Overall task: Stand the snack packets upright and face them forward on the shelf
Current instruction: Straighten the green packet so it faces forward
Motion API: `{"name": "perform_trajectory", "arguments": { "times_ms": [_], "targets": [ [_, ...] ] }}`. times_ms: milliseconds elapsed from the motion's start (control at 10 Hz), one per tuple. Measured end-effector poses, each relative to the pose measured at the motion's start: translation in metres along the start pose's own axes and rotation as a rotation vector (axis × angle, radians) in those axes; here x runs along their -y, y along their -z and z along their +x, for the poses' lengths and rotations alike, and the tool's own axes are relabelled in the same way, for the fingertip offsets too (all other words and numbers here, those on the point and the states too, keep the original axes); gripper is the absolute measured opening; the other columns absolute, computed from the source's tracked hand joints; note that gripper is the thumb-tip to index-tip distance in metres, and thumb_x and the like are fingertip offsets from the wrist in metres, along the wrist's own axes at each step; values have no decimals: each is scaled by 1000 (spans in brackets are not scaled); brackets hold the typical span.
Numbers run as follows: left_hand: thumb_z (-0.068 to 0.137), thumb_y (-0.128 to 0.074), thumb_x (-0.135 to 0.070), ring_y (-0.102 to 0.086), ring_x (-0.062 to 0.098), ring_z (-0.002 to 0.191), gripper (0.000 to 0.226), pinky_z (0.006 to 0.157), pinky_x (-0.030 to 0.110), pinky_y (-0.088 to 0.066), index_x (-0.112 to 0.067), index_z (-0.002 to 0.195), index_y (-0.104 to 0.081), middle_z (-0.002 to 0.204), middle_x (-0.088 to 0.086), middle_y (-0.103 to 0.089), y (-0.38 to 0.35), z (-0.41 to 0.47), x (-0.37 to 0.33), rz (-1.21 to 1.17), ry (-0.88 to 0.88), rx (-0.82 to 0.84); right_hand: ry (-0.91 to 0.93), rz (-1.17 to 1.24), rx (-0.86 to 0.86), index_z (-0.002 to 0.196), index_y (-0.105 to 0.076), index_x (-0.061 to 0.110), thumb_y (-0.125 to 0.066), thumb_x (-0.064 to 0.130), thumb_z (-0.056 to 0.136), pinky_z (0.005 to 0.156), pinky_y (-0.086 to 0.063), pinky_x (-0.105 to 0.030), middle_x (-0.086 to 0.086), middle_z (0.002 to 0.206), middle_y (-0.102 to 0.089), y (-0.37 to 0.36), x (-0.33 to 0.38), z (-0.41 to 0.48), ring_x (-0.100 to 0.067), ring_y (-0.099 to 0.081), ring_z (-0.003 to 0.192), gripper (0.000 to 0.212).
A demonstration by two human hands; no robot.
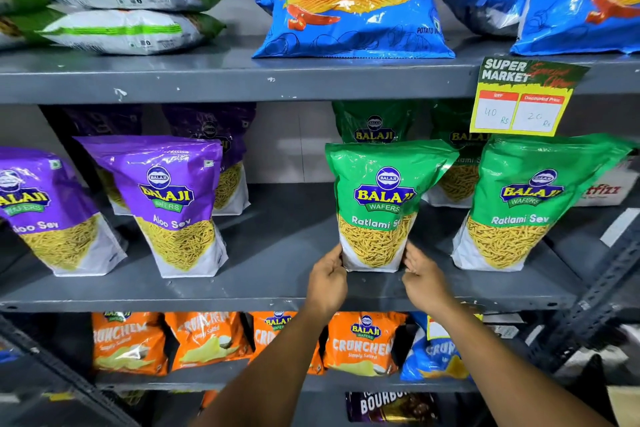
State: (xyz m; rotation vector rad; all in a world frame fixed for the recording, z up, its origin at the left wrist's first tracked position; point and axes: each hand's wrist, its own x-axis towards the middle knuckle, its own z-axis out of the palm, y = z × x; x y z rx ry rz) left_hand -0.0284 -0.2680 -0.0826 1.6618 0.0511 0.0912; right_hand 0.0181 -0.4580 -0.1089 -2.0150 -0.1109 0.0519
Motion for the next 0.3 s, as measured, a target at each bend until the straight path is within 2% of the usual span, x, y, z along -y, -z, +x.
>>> {"name": "perform_trajectory", "arguments": {
  "times_ms": [100,200,300],
  "targets": [
    [87,-31,10,-59,-10,108,58,97,9,-43,-19,132,-55,113,-22,-64,0,-1,-4,7,14,-2,7,-3,15,143,-30,32,-37,-10,78,95,-36,-20,41,117,-45,0,6,-2,-6,-44,124,78],
    [86,-31,10,-58,-16,101,59,81,-5,-41,-20,131,-54,111,-26,-61,5,-10,-10,33,39,29,-28,30,18,148,-21,23,-36,-12,82,104,-37,-31,11,139,-43,2,18,-11,-19,-40,135,76],
    [87,-35,3,-51,-4,117,58,93,2,-39,-28,134,-49,128,-21,-56,9,-23,-6,105,37,27,-36,-14,-31,149,-18,21,-39,-8,86,104,-41,-41,-4,148,-41,5,16,-20,-25,-41,135,72]
  ]
}}
